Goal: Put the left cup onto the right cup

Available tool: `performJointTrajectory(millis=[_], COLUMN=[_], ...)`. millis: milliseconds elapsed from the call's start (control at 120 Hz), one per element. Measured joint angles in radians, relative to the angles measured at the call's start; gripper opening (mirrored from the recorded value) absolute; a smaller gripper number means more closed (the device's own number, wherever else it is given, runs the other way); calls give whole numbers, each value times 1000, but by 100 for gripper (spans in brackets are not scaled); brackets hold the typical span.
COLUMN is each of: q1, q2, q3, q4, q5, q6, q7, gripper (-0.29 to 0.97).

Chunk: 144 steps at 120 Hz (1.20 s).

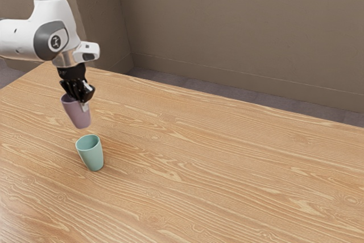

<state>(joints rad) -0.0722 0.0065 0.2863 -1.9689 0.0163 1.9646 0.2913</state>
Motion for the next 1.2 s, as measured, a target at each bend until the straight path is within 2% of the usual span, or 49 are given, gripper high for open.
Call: performJointTrajectory(millis=[400,792,1200], q1=[-8,-36,-26], q2=[-40,-40,-70], q3=[1,-1,0], q4=[-95,-117,-165], q5=[17,16,16], q6=[31,67,83], q7=[-7,-12,-15], gripper=[-11,-10,-10])
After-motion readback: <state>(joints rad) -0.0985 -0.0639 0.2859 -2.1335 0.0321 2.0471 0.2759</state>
